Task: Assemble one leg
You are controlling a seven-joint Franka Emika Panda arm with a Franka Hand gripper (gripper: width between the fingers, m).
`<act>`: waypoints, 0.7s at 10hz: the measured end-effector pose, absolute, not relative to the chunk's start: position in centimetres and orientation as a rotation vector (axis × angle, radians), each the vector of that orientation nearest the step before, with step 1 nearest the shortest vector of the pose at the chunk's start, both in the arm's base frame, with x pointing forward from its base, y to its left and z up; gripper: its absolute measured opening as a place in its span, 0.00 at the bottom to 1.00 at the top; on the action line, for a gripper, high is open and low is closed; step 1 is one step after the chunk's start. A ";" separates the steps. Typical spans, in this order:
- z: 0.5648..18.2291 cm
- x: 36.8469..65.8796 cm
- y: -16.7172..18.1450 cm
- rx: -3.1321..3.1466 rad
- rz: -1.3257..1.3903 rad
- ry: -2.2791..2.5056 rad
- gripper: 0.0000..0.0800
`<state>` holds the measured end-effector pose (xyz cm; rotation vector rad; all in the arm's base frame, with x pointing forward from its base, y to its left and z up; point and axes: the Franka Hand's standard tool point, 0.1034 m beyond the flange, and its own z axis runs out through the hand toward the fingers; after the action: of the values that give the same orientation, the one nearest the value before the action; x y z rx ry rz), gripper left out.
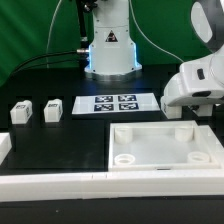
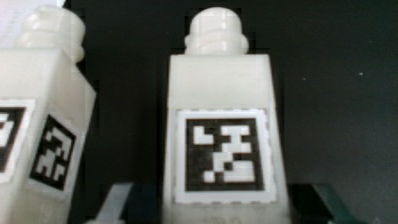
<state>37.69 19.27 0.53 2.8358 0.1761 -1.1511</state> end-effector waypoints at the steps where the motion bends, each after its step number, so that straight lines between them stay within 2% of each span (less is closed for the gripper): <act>1: 0.5 37.7 19.3 2.836 -1.151 0.176 0.36; 5: 1.0 37.9 19.2 2.838 -1.147 0.174 0.36; 7: 2.8 38.3 18.7 2.833 -1.152 0.168 0.36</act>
Offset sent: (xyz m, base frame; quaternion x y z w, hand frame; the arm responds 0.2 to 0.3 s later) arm 0.0011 -0.0020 0.0072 -0.0019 -0.0060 -0.0007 1.0000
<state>38.35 18.71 2.82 2.8328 0.1681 -1.1519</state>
